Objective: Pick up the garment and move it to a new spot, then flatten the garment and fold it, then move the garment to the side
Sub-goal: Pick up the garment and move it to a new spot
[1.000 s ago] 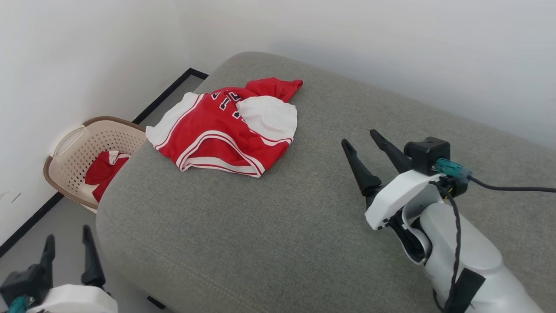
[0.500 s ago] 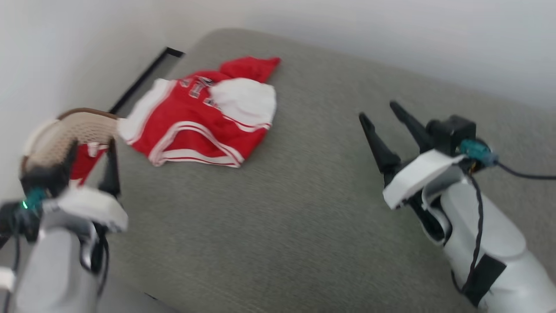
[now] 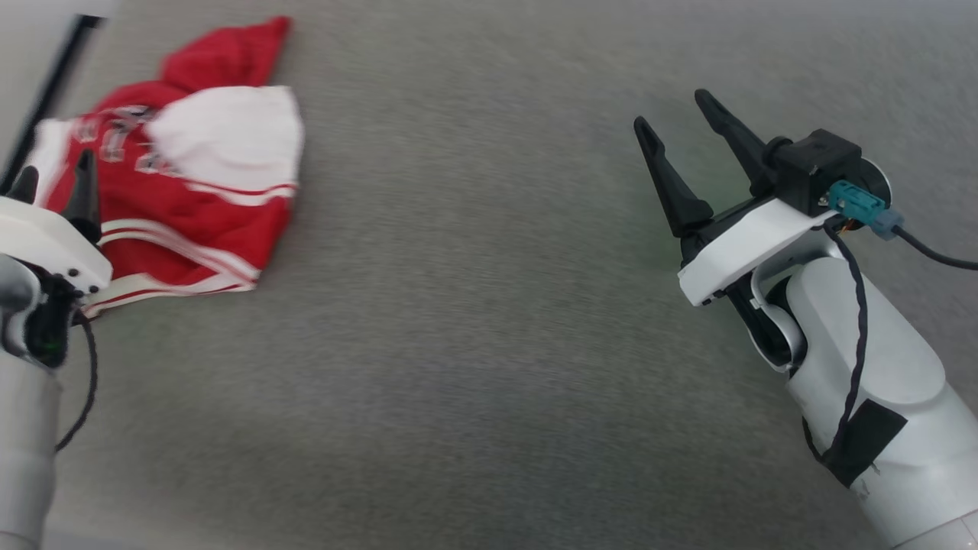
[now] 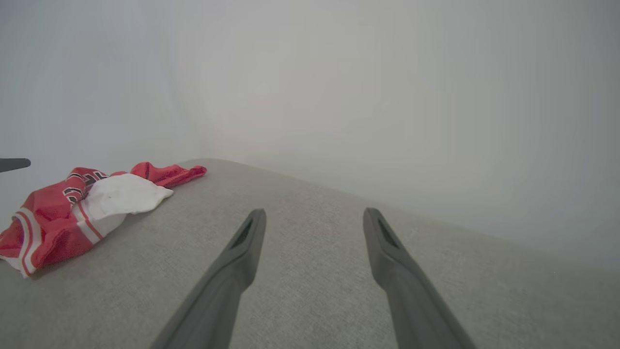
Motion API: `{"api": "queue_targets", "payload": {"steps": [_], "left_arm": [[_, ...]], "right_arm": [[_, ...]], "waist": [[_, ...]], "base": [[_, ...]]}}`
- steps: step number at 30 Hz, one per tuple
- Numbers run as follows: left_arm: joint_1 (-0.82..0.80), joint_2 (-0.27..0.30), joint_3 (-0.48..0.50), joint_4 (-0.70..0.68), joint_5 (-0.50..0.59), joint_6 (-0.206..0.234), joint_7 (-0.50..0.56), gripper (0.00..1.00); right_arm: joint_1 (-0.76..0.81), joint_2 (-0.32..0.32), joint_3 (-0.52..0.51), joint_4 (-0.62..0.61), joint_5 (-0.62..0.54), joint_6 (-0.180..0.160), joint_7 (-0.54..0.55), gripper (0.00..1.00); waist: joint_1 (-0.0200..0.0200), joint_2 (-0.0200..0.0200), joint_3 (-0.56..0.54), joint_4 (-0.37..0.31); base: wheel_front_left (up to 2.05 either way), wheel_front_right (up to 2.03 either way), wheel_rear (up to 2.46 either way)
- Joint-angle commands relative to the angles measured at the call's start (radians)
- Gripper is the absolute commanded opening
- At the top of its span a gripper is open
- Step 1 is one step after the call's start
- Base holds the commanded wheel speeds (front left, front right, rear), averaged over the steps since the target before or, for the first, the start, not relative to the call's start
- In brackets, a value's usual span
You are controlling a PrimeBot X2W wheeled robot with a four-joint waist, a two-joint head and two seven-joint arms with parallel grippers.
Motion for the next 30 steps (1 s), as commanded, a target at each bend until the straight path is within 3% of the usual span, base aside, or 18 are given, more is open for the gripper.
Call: {"api": "queue_targets", "payload": {"steps": [1, 6, 12, 16, 22, 23, 24, 25, 30], "left_arm": [[-0.010, 0.013, -0.015, 0.003, -0.019, 0.003, 0.022, 1.00], [-0.029, 0.100, -0.105, 0.011, -0.193, 0.003, 0.219, 1.00], [-0.012, 0.167, -0.165, 0.050, -0.314, 0.003, 0.422, 1.00], [0.002, 0.194, -0.192, 0.061, -0.373, 0.003, 0.482, 1.00], [0.043, 0.163, -0.260, 0.048, -0.432, 0.001, 0.482, 0.99], [0.051, 0.160, -0.270, 0.046, -0.440, 0.001, 0.481, 0.46], [0.056, 0.159, -0.277, 0.042, -0.455, -0.002, 0.477, 0.18], [0.058, 0.162, -0.280, 0.037, -0.468, -0.002, 0.469, 0.00], [0.050, 0.212, -0.295, 0.007, -0.494, -0.001, 0.352, 0.00]], "right_arm": [[-0.012, 0.003, -0.002, -0.004, -0.003, 0.000, -0.001, 1.00], [-0.027, 0.009, -0.006, -0.030, -0.017, 0.000, -0.002, 1.00], [-0.026, 0.011, -0.014, -0.057, -0.035, 0.000, -0.002, 1.00], [-0.031, 0.008, -0.023, -0.089, -0.050, 0.000, 0.003, 1.00], [0.004, 0.013, -0.050, -0.130, -0.065, 0.000, 0.009, 1.00], [0.011, 0.015, -0.050, -0.134, -0.067, 0.000, 0.012, 1.00], [0.017, 0.017, -0.048, -0.136, -0.070, 0.000, 0.015, 1.00], [0.024, 0.016, -0.047, -0.137, -0.072, 0.000, 0.018, 1.00], [0.071, 0.025, -0.065, -0.127, -0.051, 0.000, 0.018, 1.00]], "waist": [[0.0000, 0.0000, 0.061, -0.067], [0.0000, 0.0000, 0.108, -0.122], [0.0000, 0.0000, 0.139, -0.159], [0.0000, 0.0000, 0.165, -0.186], [0.0000, 0.0000, 0.157, -0.195], [0.0000, 0.0000, 0.149, -0.194], [0.0000, 0.0000, 0.140, -0.192], [0.0000, 0.0000, 0.128, -0.189], [0.0000, 0.0000, 0.038, -0.164]], "base": [[0.00, 0.00, 0.00], [0.00, 0.00, 0.00], [0.00, 0.00, 0.00], [0.00, 0.00, 0.00], [0.00, 0.00, 0.00], [0.00, 0.00, 0.00], [0.00, 0.00, 0.00], [0.00, 0.00, 0.00], [0.00, 0.00, 0.00]]}}
